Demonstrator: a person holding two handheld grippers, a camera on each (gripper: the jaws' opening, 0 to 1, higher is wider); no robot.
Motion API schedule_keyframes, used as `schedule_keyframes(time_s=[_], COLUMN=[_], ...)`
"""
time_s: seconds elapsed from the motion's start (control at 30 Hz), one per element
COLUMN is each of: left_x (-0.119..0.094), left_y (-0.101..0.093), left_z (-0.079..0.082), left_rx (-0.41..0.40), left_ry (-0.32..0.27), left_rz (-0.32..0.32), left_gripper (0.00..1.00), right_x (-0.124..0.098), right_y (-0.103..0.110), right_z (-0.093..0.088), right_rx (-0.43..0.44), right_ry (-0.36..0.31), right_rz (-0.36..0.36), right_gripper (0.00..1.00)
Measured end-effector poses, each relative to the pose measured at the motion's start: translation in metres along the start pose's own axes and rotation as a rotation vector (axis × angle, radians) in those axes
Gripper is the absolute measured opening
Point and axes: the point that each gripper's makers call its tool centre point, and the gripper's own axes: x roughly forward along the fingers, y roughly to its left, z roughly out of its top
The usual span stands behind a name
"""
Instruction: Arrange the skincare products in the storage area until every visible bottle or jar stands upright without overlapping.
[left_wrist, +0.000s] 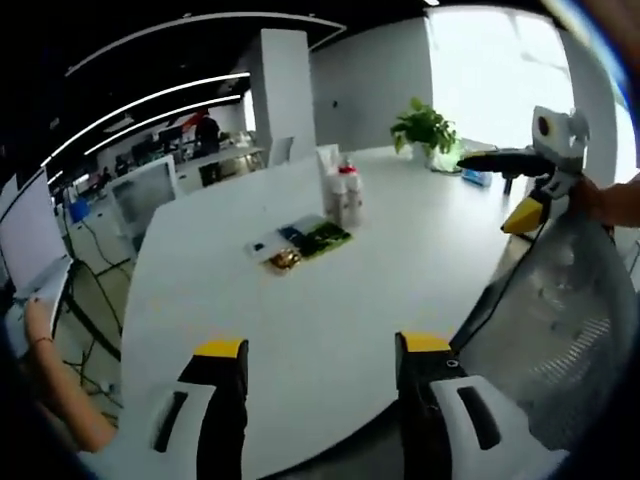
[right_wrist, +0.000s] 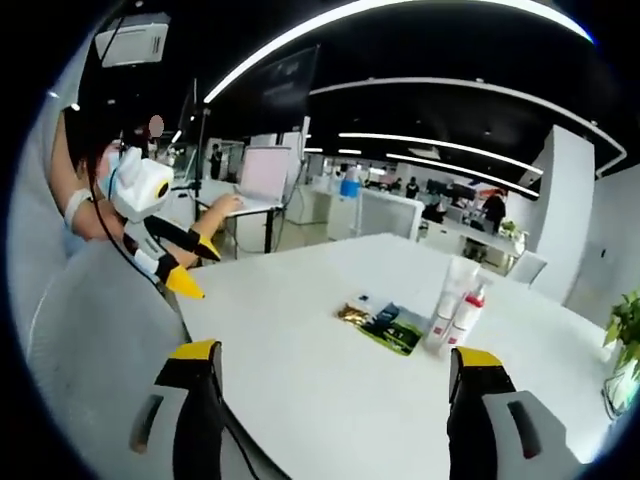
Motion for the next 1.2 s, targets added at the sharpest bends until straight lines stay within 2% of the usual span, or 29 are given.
schedule_keyframes(time_s=[0.17, 0.3, 0.53, 0.63, 0.87, 1.2], left_x=[-0.003, -0.005, -0.009, -0.009, -0.011, -0.011], left_y=[0.004, 0.004, 0.008, 0.009, 0.01, 0.011], left_z=[0.01, 0.019, 0.027, 0.029, 0.033, 0.031], left_rx=[-0.034, -0.066, -0.074, -0.076, -0.081, -0.078], left_ry=[-0.055, -0.109, -0.157, -0.168, -0.189, -0.176], left_rz=[0.009, 0.003, 0.019, 0.023, 0.028, 0.037], left_gripper=[0.62, 0.68, 0.76, 0.78, 0.8, 0.77], right_x=[0.001, 0.001, 0.001, 0.001, 0.0, 0.003], right_y=[0.005, 0.0, -0.006, -0.008, -0.016, -0.006], right_z=[-0.002, 0.0, -0.001, 0.002, -0.003, -0.009], right_rx=[-0.028, -0.002, 0.044, 0.049, 0.12, 0.079], right_ry=[0.019, 0.003, 0.005, -0.012, 0.001, 0.04], right_rz=[0.021, 0.0, -0.02, -0.026, -0.055, -0.019], right_gripper=[0.92, 0.94, 0.99, 0.99, 0.99, 0.99])
